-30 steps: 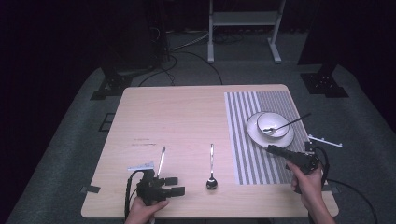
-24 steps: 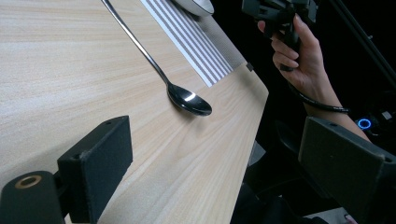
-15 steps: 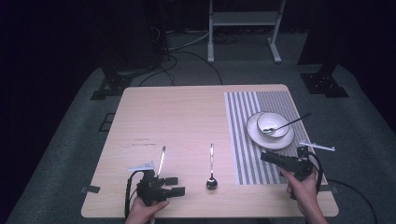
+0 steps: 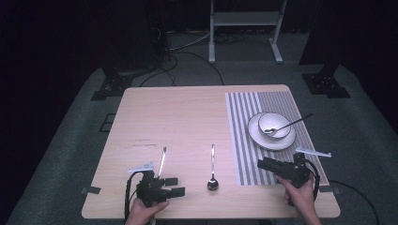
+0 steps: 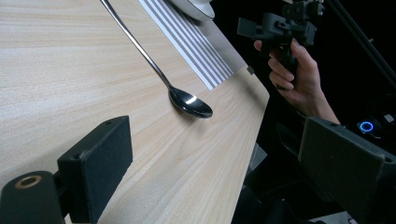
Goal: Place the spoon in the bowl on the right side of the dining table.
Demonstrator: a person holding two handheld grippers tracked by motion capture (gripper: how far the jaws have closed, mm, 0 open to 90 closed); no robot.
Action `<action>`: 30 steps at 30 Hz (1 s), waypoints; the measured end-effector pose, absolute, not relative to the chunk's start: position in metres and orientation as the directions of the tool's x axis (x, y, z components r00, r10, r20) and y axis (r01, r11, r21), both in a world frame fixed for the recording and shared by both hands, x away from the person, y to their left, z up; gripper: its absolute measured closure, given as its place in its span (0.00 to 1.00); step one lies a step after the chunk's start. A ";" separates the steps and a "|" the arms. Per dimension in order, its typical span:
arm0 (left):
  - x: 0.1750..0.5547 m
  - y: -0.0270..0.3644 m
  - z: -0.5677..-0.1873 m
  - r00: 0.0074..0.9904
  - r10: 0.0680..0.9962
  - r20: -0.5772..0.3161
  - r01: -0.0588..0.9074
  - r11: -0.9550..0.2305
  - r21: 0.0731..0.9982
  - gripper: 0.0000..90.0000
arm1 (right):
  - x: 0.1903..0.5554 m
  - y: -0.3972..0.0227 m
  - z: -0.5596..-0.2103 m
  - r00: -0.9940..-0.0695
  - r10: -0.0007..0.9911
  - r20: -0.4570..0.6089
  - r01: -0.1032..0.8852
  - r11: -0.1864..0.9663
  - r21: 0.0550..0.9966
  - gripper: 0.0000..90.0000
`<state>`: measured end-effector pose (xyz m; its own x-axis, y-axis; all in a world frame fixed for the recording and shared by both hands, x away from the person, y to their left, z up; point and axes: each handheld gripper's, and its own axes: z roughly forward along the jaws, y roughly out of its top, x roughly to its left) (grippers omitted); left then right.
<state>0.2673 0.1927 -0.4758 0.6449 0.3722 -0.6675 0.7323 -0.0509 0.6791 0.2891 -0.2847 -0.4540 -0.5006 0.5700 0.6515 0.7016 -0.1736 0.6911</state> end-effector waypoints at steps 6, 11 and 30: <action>0.267 0.194 -0.475 0.643 0.373 -0.669 0.732 -0.044 0.680 0.09 | 0.287 -0.281 -0.458 -0.508 0.575 0.642 0.702 -0.156 0.695 0.45; 0.267 0.194 -0.476 0.643 0.372 -0.670 0.733 -0.045 0.678 0.09 | 0.282 -0.276 -0.461 -0.517 0.579 0.631 0.698 -0.142 0.702 0.45; 0.266 0.195 -0.476 0.648 0.370 -0.665 0.725 -0.032 0.688 0.09 | 0.267 -0.274 -0.480 -0.549 0.578 0.604 0.652 -0.155 0.742 0.40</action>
